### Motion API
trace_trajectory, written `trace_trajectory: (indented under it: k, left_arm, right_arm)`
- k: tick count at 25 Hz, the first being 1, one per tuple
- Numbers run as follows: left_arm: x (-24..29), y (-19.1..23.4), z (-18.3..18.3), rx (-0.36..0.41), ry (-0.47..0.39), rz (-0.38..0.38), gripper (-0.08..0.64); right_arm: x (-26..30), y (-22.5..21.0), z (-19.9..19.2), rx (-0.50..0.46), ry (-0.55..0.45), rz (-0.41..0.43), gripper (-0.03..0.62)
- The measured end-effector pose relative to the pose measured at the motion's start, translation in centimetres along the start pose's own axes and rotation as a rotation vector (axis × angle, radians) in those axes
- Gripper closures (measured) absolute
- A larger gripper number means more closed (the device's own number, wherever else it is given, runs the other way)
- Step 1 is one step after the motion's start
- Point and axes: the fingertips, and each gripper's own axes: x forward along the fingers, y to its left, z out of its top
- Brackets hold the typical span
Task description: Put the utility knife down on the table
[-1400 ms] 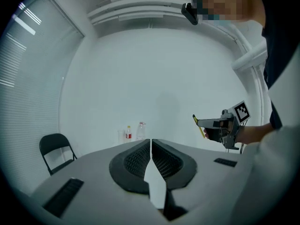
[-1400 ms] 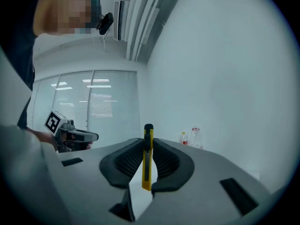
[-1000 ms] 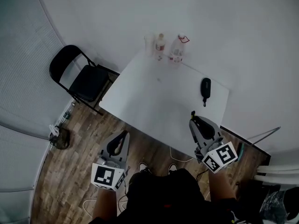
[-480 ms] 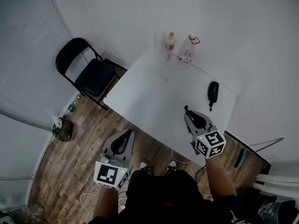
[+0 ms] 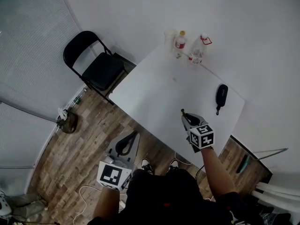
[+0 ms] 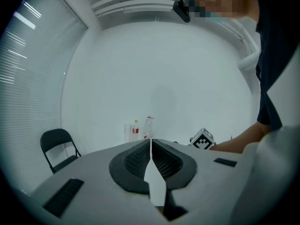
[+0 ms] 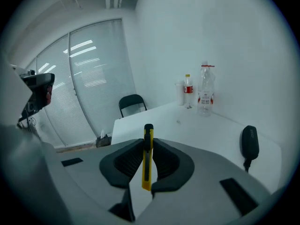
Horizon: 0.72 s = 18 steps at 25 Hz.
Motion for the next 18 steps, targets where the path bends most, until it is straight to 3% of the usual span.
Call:
trace_trajectory:
  k: [7, 18]
  left_arm:
    - [0.7, 0.0, -0.4, -0.035, 0.024, 0.01, 0.529]
    - [2.1, 0.4, -2.3, -0.052, 0.073, 0.0, 0.529]
  right_arm:
    - [4.4, -1.1, -5.1, 0.002, 0.169, -0.009, 0.517]
    - [6.8, -1.6, -10.8, 0.011, 0.318, -0.038, 0.517]
